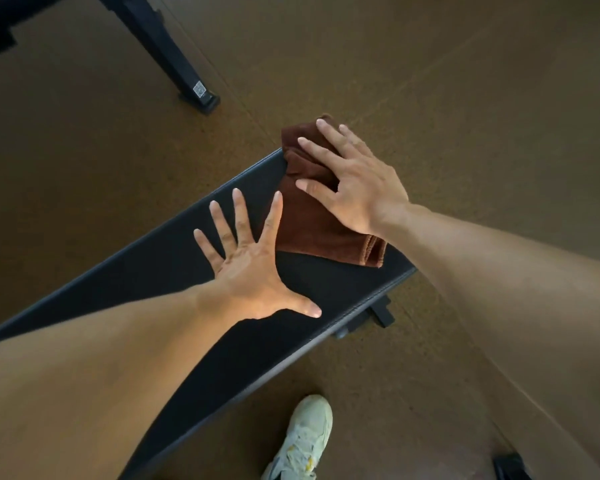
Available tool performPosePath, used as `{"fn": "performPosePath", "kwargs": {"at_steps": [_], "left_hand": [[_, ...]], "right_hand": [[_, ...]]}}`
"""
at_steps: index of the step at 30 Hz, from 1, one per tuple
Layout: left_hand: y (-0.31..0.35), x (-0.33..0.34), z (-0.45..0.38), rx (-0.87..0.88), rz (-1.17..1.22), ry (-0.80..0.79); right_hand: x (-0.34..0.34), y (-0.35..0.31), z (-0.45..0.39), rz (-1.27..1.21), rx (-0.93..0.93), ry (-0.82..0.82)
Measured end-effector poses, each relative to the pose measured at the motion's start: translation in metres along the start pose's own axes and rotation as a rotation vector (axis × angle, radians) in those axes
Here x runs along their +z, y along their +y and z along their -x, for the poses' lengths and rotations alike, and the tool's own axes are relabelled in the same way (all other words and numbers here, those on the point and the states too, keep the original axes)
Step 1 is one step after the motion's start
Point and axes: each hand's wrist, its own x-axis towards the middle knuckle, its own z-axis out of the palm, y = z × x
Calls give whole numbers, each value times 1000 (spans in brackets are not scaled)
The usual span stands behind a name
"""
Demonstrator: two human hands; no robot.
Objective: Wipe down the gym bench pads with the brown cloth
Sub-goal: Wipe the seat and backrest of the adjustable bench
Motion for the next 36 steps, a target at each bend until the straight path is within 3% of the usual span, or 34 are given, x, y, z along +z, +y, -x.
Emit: {"fn": "performPosePath", "kwargs": {"at_steps": [5,10,14,17,22,27,32,36], "left_hand": [[-5,5,3,28,2,41],[-20,2,9,140,55,69],[-72,4,38,291,313,121],[-151,20,69,285,326,240],[-292,44,123,181,286,273],[-388,57,176,130,385,292],[-440,60,214,99,483,312],[-440,64,223,30,419,342]], "right_hand": [[-5,15,39,-220,359,42],[7,-4,92,-273,532,172],[29,-37,107,-1,512,181],[54,-86,111,109,528,113],[109,-212,103,180,356,61],[176,-358,102,263,145,-16],[236,-487,130,277,-190,-124],[256,-506,141,355,-430,-148]]}}
